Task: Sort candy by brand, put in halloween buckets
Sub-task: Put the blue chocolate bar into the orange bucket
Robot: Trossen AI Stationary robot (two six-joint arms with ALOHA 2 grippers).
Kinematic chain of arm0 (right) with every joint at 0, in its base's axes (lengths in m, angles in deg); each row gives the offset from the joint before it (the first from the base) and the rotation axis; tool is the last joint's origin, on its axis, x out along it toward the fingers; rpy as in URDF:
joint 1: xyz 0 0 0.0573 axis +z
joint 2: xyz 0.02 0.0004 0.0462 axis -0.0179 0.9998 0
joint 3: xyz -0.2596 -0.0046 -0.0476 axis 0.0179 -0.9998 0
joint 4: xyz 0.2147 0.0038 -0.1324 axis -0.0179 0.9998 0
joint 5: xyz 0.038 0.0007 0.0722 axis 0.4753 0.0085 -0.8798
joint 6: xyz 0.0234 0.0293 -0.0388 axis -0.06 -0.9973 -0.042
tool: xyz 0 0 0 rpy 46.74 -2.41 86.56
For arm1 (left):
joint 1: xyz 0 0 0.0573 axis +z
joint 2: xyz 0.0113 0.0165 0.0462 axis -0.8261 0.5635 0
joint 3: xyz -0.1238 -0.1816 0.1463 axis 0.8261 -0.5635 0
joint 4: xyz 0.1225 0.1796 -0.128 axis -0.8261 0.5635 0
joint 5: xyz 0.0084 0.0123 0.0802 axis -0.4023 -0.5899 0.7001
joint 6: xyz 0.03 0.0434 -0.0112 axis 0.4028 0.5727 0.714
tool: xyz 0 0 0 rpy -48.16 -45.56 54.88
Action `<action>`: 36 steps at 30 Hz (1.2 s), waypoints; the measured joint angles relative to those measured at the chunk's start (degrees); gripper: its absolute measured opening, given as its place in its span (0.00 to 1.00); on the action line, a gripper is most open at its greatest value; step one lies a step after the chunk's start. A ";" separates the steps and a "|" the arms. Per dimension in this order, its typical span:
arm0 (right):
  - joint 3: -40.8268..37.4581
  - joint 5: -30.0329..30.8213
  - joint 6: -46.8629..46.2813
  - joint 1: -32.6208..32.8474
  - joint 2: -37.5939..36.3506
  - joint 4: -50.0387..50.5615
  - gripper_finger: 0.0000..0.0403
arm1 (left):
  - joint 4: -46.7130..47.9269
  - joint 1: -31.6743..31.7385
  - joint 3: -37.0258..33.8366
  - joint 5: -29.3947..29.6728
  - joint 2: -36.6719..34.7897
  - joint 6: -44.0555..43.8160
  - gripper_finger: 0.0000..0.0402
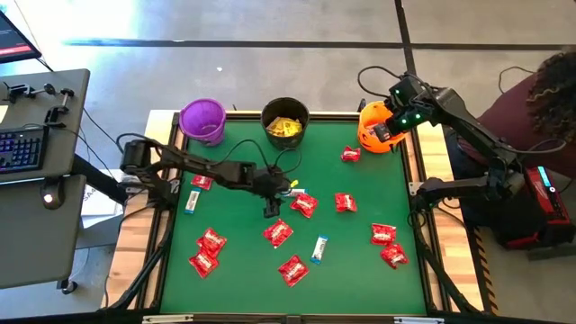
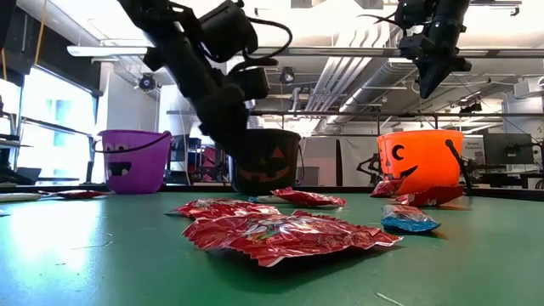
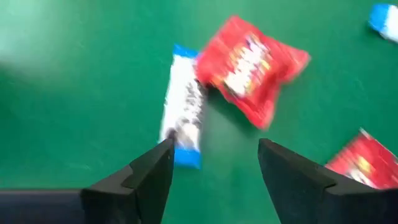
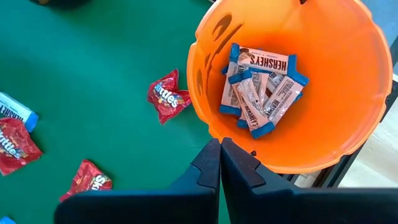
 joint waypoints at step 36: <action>0.00 0.00 -0.02 -0.11 -0.07 0.48 0.00 | -4.03 0.13 0.09 0.74 8.20 8.49 0.15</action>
